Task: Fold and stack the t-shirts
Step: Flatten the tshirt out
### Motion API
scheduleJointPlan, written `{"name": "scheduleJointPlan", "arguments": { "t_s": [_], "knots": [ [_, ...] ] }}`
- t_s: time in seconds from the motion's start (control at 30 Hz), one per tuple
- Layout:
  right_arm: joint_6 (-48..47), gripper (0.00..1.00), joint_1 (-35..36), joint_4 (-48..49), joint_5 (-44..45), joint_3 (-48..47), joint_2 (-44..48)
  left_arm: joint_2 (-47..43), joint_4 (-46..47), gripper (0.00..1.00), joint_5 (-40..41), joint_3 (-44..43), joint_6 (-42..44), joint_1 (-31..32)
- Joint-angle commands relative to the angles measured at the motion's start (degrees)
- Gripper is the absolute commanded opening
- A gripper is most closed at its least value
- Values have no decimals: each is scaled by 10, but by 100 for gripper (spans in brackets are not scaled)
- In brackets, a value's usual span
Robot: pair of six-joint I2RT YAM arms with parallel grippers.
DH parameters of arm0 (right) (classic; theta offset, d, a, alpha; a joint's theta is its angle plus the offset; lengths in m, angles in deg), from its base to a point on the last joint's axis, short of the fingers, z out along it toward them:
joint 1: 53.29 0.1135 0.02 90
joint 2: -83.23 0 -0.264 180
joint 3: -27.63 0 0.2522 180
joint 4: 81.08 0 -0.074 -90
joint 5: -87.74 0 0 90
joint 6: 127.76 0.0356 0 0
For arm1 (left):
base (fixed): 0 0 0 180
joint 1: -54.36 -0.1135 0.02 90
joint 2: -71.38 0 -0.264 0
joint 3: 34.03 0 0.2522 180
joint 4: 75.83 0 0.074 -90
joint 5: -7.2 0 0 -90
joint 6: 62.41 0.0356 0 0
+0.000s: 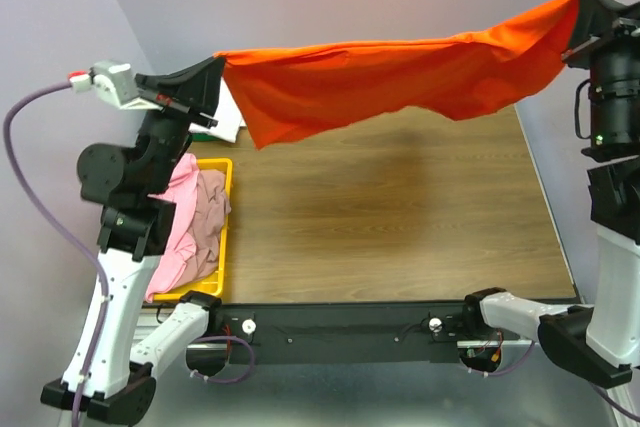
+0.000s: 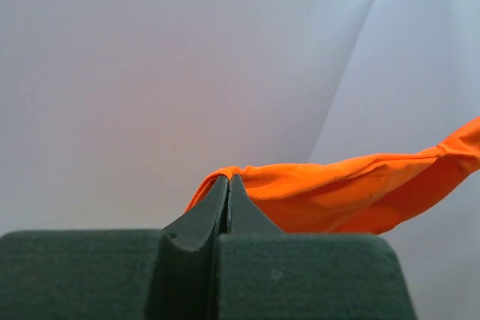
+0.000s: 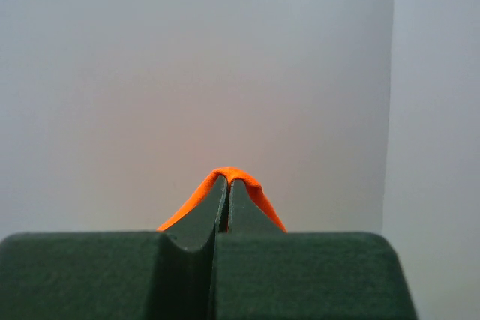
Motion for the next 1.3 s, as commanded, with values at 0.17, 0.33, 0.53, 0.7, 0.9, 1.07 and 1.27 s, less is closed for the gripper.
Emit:
{"name": "scheduleJointPlan", "arguments": {
  "t_s": [0.17,0.33,0.53,0.7,0.9,1.07,1.27],
  "knots": [
    [-39,0,-3,9,-63,-65,-35,-29,61,0,-40,25,-61,6],
    [-62,0,-2,11,-11,-81,-122,10,64,0,-18,47,-55,8],
    [-38,0,-3,12,90,-63,-294,158,69,0,23,64,-31,5],
    [0,0,-4,15,154,-67,-436,365,49,0,-7,17,-28,-20],
    [39,88,-5,-2,183,-99,-564,538,10,79,5,-121,-5,-24],
    [74,100,-5,-4,157,10,-505,523,-16,92,29,-123,18,2],
    [123,100,-5,-4,77,203,-407,503,-12,91,25,-29,17,51]
  ]
}}
